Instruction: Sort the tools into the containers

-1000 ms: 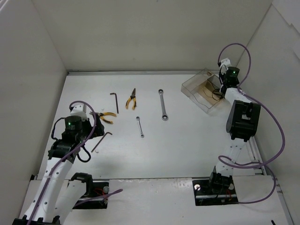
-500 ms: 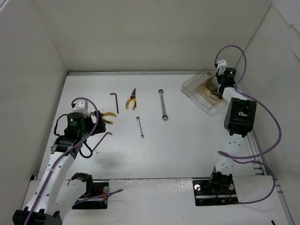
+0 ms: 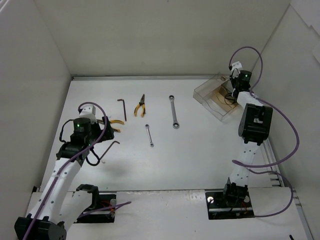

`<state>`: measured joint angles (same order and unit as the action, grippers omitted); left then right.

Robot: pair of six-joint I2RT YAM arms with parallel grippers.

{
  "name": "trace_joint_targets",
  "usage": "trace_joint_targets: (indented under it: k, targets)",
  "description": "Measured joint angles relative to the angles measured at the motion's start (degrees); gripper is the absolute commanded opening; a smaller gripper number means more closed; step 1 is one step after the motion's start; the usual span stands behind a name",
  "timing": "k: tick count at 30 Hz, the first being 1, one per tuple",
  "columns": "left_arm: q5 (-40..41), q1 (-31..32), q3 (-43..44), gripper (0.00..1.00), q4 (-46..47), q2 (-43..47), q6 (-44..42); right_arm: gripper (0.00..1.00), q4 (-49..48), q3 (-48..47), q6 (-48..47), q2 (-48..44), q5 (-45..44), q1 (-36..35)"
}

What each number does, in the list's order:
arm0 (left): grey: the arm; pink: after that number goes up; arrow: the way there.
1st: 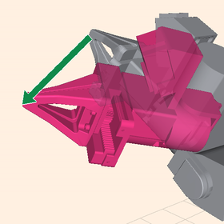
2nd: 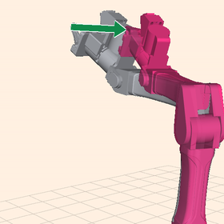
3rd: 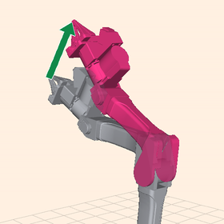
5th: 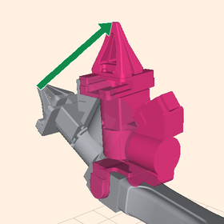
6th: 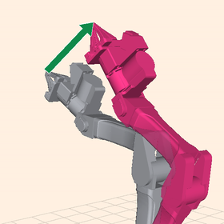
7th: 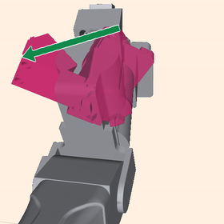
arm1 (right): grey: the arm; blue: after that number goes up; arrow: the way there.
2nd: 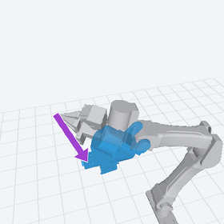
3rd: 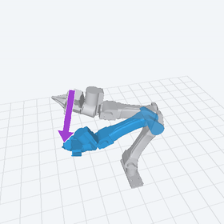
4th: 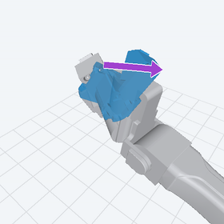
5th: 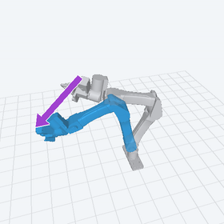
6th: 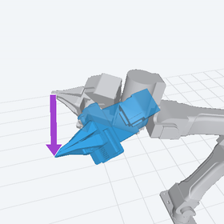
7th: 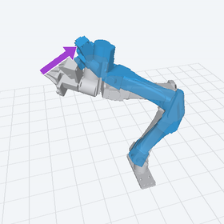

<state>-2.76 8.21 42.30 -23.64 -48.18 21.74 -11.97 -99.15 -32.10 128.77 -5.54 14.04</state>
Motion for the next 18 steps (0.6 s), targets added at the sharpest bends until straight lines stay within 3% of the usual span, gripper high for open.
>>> trace_joint_targets:
  k: [18]
  targets:
    - [0.02, 0.39, 0.0, 1.0, -0.26, 2.43, 0.37, 0.44, 1.86, -0.35, 1.4, 3.41, 1.6, -2.08]
